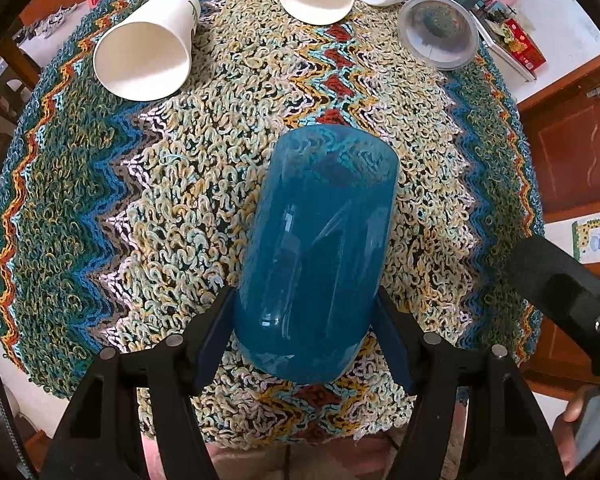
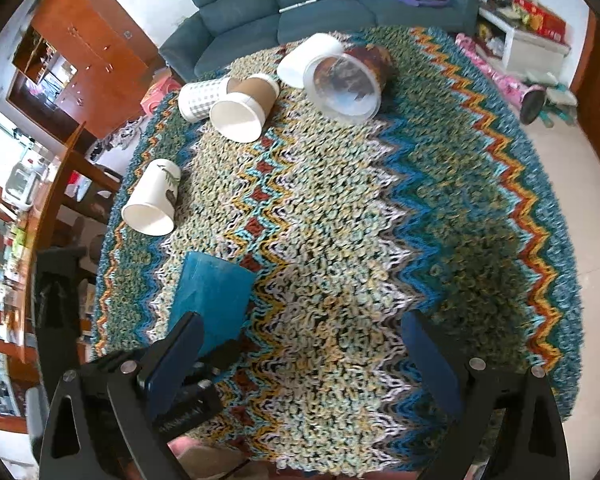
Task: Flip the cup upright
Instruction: 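Close the left tool fingers around the blue cup's body and lift it, then grasp the blue cup with the right tool while the left tool releases it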
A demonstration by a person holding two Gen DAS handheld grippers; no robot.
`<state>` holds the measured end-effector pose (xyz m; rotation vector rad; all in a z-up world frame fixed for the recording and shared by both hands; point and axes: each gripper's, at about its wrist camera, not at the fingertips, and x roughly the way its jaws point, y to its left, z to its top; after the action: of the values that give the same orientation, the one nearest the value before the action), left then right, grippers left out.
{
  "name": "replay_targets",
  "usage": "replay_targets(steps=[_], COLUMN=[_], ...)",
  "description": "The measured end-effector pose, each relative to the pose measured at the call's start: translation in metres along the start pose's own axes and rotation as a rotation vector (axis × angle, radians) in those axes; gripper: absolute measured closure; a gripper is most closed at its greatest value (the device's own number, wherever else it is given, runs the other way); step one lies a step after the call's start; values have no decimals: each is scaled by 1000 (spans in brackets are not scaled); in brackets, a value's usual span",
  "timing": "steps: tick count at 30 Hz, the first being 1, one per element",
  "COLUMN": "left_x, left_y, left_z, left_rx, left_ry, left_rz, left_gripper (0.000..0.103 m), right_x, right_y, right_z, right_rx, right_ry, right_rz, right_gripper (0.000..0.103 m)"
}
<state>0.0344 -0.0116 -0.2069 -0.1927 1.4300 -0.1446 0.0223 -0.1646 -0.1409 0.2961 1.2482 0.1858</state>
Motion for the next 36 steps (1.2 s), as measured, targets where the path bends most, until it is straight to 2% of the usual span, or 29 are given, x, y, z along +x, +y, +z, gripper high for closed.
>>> replay_targets(steps=[5,8,17,23,31,33,36], left_x=[-2,-5,-28,-41,-44,-42,-40], left_y=[4,4,12,20,43,47,52], left_z=[0,-1,-5,-10,-10,-10,-11], left_rx=[4,25,42,39,-14,-21,-33], left_ry=[1,-9,-66,-87,-92,-90,-86], left_rz=[-7,32,59,47,18,14,-23], left_gripper=[32,23,23,23,23,23,23], right_x=[9,12,16,22,44,53,66], right_y=[0,4,16,26,45,49,54], right_z=[3,6,9,12,22,23,24], right_rx=[31,25,8,-1,9,18,39], right_ry=[38,49,66,88,173,211,267], right_rz=[54,66,77,79,79,62,79], right_gripper=[4,4,4,4,4,4,4])
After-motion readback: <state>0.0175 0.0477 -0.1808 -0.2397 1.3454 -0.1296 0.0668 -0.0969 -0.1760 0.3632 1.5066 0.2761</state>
